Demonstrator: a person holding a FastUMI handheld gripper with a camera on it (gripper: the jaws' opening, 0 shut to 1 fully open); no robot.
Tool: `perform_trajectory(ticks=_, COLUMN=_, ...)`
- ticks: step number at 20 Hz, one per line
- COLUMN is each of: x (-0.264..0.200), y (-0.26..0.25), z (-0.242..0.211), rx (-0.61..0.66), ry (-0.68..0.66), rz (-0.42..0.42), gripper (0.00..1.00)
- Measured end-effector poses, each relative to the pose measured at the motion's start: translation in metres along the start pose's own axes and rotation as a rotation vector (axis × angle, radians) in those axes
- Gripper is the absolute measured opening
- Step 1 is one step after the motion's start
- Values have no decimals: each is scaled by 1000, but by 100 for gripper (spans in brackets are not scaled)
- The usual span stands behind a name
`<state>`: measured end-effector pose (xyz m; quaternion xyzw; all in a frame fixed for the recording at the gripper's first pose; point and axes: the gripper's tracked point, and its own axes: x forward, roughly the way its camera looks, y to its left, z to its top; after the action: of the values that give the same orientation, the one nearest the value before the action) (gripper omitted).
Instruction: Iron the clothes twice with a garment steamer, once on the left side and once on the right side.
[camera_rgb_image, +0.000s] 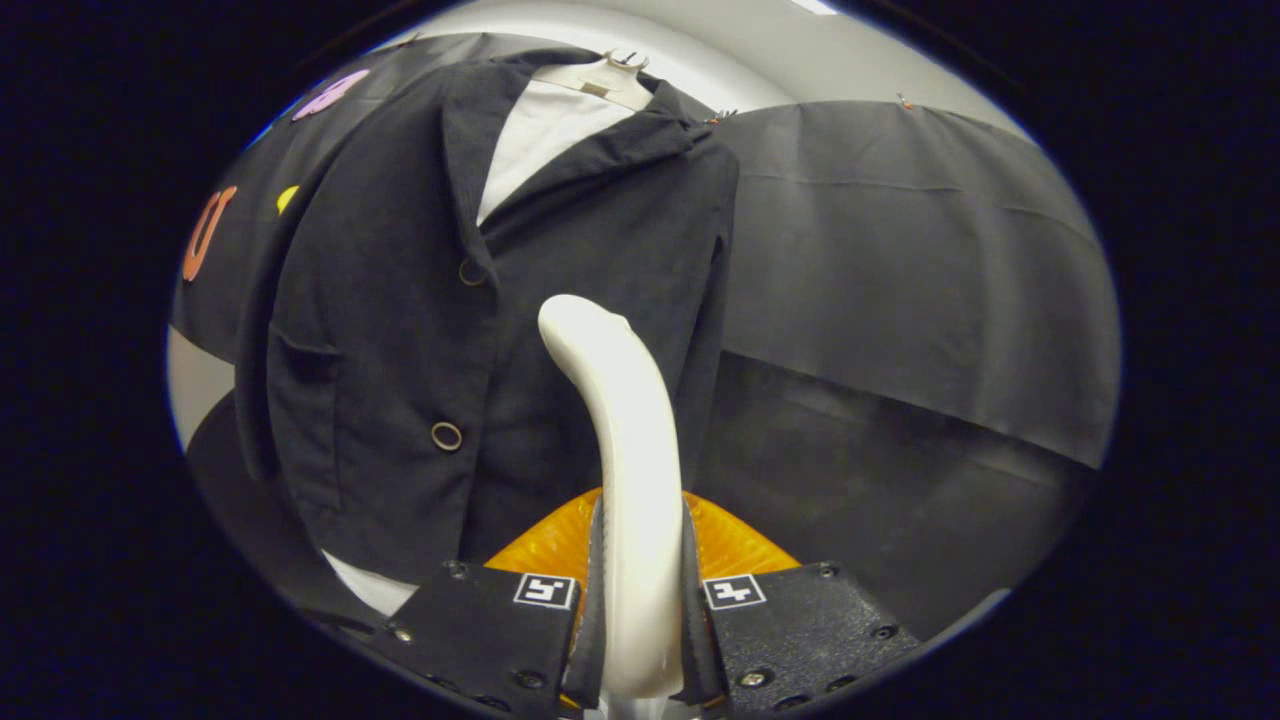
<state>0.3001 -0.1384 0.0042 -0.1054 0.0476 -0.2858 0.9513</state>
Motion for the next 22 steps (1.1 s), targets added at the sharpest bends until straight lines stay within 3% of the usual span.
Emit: perform_trajectory(ticks=22, x=-5, y=15, z=-95, rx=-39, ry=191, rz=1, gripper=33)
